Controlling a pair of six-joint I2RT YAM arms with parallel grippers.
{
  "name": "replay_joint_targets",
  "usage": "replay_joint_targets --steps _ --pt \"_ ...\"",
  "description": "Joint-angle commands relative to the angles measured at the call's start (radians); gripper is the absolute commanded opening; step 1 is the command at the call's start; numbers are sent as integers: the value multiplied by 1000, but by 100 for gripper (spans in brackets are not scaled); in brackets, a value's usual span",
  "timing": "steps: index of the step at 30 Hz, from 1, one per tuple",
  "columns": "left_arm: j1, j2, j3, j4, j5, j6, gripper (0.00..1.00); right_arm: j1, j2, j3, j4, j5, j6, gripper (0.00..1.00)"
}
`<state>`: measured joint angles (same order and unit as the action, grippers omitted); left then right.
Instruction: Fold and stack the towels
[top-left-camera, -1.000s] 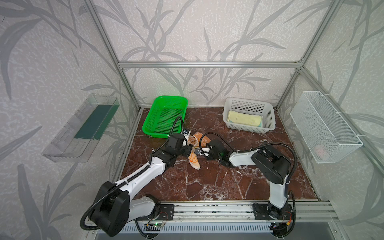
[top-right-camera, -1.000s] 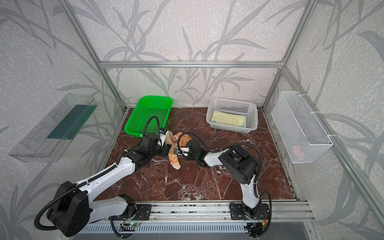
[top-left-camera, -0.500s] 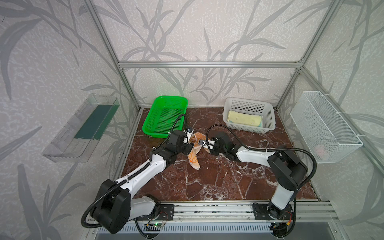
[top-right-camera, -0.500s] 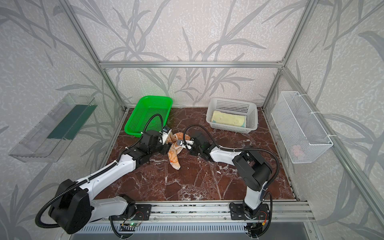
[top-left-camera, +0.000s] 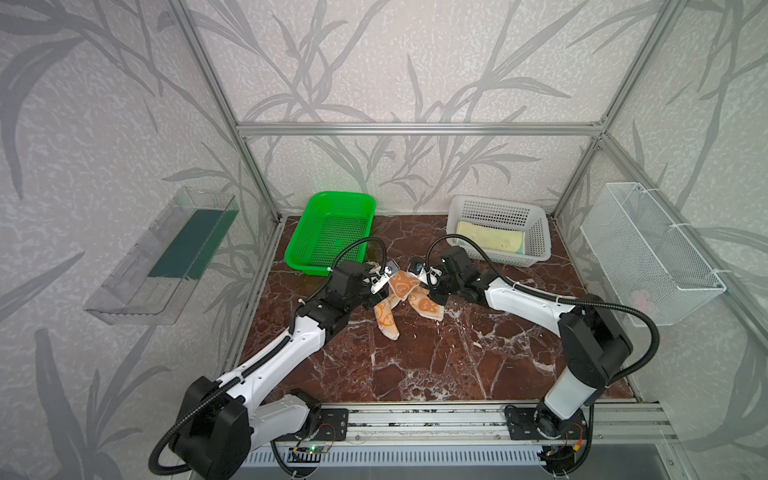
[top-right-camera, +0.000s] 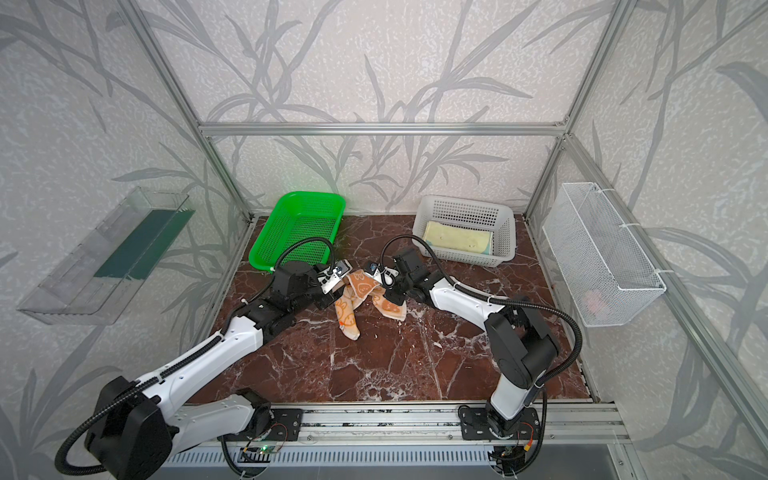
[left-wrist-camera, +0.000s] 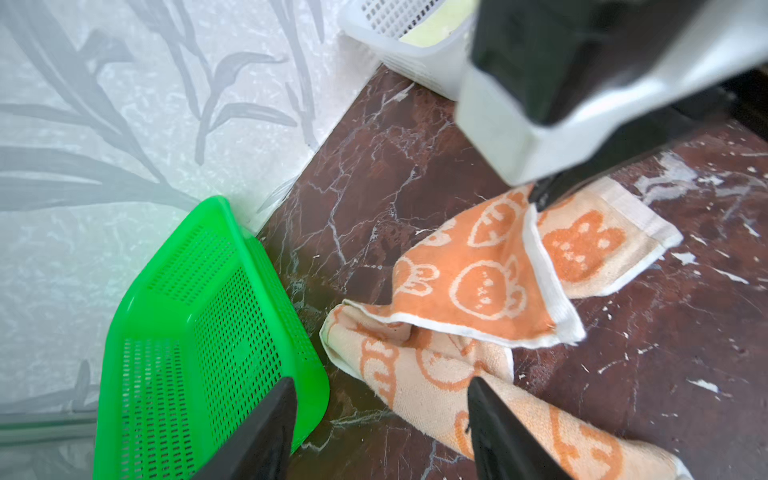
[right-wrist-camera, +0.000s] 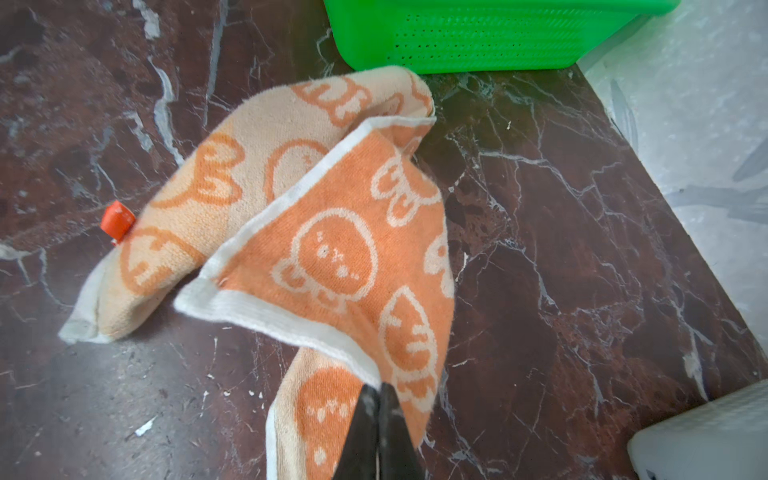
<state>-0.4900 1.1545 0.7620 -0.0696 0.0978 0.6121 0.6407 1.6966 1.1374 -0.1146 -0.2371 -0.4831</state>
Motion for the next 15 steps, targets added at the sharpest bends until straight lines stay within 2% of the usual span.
replay_joint_targets --steps 1,8,15 --pt "-4 -12 22 -73 119 84 66 -13 -43 50 -69 -44 86 0" --pt "-7 9 39 -76 211 21 66 -18 -19 145 -140 -54 195 0" --pt "-7 47 21 3 214 21 66 -17 -16 155 -146 -82 219 0"
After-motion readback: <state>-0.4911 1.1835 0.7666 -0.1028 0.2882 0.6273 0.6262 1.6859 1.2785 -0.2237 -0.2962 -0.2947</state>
